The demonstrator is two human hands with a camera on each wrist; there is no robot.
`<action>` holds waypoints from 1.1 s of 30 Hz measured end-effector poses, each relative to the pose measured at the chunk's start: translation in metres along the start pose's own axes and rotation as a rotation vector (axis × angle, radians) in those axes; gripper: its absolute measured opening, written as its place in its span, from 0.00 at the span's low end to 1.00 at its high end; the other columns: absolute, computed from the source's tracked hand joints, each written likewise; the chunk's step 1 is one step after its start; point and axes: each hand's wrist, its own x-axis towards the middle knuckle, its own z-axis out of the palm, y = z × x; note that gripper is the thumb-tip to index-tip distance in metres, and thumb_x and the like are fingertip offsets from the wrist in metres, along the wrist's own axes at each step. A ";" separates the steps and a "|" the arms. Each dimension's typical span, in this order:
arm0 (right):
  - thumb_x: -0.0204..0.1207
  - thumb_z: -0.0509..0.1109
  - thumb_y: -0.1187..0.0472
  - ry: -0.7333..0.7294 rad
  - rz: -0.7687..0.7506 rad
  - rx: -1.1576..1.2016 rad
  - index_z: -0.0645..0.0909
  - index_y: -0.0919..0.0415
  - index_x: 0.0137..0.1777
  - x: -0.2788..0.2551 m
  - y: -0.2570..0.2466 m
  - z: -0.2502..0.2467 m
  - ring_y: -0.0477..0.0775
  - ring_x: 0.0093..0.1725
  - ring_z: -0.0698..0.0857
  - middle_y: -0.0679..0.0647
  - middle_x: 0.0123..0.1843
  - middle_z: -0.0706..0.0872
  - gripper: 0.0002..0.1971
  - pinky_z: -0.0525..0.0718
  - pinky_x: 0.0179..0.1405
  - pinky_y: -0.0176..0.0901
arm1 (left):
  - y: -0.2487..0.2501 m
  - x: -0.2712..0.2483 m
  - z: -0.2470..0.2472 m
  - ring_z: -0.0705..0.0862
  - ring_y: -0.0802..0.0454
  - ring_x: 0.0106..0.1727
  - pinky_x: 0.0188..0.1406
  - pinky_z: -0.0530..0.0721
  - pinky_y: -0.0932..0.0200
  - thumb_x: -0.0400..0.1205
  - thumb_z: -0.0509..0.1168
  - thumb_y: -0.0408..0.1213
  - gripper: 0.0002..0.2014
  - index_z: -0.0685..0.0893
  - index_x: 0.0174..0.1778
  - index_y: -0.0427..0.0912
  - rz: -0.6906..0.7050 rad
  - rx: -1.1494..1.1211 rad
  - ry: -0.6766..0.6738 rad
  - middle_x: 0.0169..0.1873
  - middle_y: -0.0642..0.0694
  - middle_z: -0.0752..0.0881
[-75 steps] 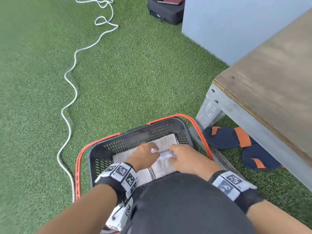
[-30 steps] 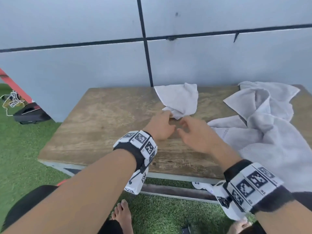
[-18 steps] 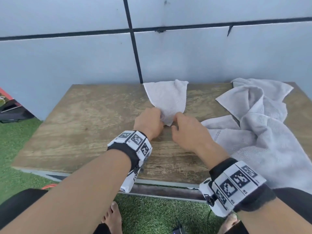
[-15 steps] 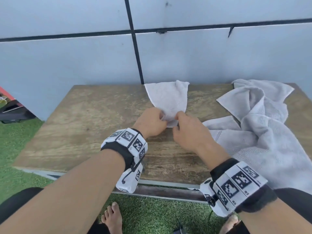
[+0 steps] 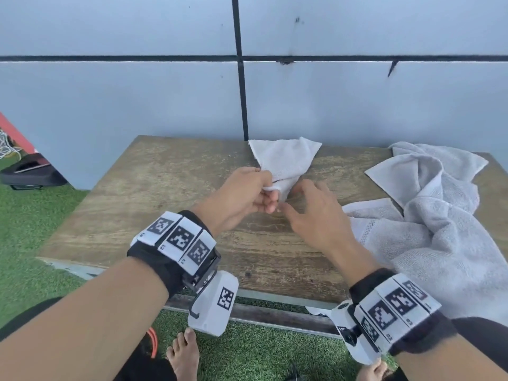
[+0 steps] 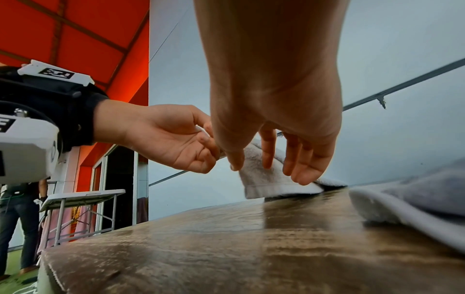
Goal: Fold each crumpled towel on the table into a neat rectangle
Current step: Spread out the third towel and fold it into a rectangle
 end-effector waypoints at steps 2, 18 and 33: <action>0.77 0.69 0.39 -0.016 -0.003 0.040 0.76 0.49 0.64 0.001 -0.005 0.005 0.55 0.65 0.78 0.50 0.62 0.80 0.21 0.82 0.57 0.57 | 0.000 -0.001 -0.003 0.76 0.45 0.25 0.28 0.80 0.56 0.81 0.56 0.25 0.05 0.74 0.41 0.37 -0.005 -0.052 -0.021 0.26 0.41 0.80; 0.84 0.62 0.55 0.251 -0.131 0.345 0.75 0.47 0.39 0.017 -0.019 0.021 0.50 0.36 0.79 0.48 0.37 0.81 0.10 0.79 0.37 0.48 | -0.002 0.015 -0.021 0.83 0.50 0.40 0.33 0.82 0.58 0.88 0.63 0.42 0.11 0.88 0.57 0.43 0.046 -0.110 0.244 0.45 0.45 0.88; 0.89 0.60 0.62 0.245 -0.073 1.078 0.82 0.62 0.47 0.018 -0.025 -0.006 0.54 0.43 0.88 0.53 0.45 0.89 0.11 0.88 0.45 0.49 | -0.014 0.012 -0.003 0.91 0.51 0.47 0.45 0.87 0.59 0.82 0.72 0.38 0.09 0.87 0.58 0.47 0.364 0.504 0.054 0.47 0.50 0.92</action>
